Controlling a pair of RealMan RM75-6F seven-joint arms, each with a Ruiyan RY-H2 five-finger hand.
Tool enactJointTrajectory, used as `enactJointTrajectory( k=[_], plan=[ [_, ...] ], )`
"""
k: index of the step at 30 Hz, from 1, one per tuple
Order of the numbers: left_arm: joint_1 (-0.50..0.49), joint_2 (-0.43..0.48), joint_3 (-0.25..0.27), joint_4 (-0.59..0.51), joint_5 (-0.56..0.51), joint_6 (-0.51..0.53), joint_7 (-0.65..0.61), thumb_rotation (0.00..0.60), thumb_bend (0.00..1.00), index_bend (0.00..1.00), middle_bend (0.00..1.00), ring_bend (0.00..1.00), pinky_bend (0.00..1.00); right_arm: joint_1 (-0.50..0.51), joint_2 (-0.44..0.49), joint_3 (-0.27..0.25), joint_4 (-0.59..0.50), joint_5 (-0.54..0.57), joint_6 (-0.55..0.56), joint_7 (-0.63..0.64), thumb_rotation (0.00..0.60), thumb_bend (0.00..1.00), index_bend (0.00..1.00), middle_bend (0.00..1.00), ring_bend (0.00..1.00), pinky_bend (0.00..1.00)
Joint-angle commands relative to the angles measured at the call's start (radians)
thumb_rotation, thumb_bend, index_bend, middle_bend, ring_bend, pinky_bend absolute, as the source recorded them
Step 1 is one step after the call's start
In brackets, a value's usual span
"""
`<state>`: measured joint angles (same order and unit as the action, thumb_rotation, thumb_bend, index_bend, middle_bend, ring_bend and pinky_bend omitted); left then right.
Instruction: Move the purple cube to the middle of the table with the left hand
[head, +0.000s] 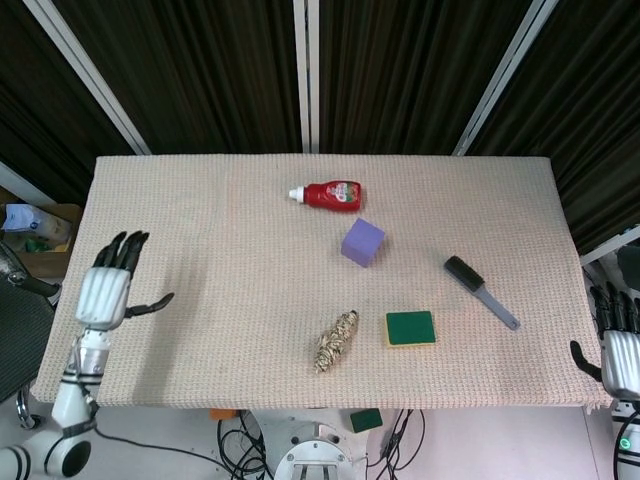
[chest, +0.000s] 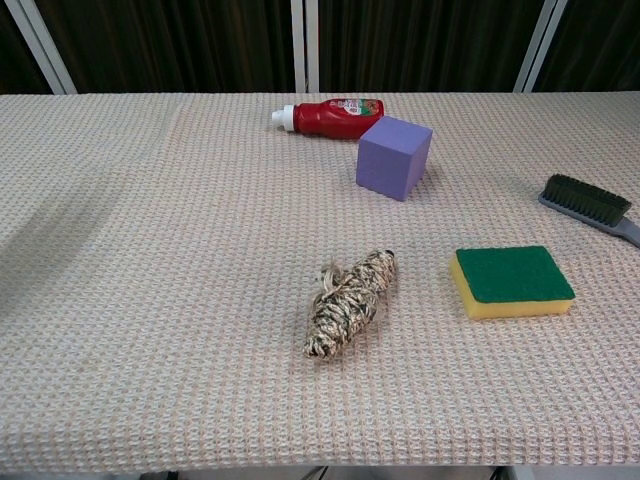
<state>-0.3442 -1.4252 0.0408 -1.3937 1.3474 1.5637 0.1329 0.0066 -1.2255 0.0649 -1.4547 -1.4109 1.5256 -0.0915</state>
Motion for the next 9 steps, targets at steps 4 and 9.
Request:
enactJointTrajectory(
  k=[4,9],
  plan=[
    [0.15,0.003,0.103,0.049,0.119,0.122,-0.023,0.209,0.09,0.06,0.07,0.04,0.2,-0.017,-0.045,-0.027,0.065,-0.023,-0.001,0.027,0.6,0.31,0.0,0.0,0.0,0.0],
    [0.176,0.03,0.104,0.016,0.155,0.124,-0.042,0.201,0.09,0.06,0.07,0.04,0.2,-0.026,-0.048,-0.03,0.083,-0.044,0.016,0.051,0.6,0.31,0.0,0.0,0.0,0.0]
  ],
)
